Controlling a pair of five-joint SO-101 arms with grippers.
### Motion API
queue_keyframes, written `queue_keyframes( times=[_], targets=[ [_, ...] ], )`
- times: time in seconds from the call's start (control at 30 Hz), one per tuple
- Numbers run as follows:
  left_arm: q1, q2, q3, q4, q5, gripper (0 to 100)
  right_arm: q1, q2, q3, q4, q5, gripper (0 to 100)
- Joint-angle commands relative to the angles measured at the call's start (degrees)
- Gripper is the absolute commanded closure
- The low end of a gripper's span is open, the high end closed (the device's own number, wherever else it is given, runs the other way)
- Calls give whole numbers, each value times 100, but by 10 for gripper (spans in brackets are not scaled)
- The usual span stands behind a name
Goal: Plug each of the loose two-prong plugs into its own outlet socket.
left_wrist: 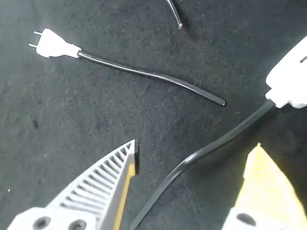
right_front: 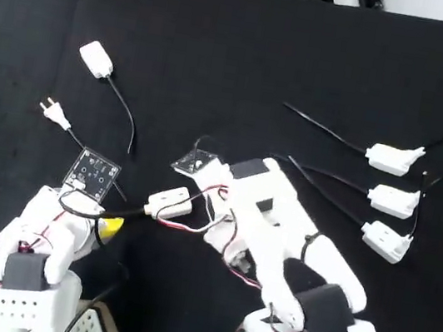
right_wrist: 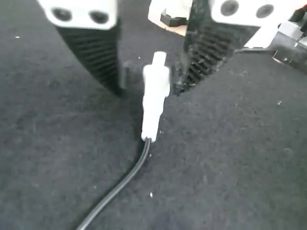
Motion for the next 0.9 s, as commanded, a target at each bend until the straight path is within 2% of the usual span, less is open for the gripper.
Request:
queue_keyframes(
  times=[0.0, 0.17, 0.37, 0.53, 0.87],
  targets=[
    [-66, -26, -31, 35, -70, 646, -70, 295, -268, -18, 62, 819],
    [-66, -26, -31, 35, -70, 646, -70, 1262, -716, -237, 176, 843],
    [-66, -26, -31, 35, -70, 646, -79, 2255, -1745, 202, 193, 949],
    [-66, -26, -22, 35, -70, 646, -97, 2905, -2413, 695, 299, 911],
    [-66, -26, -22, 35, -70, 646, -105, 3451, -2809, 747, 431, 892]
  ],
)
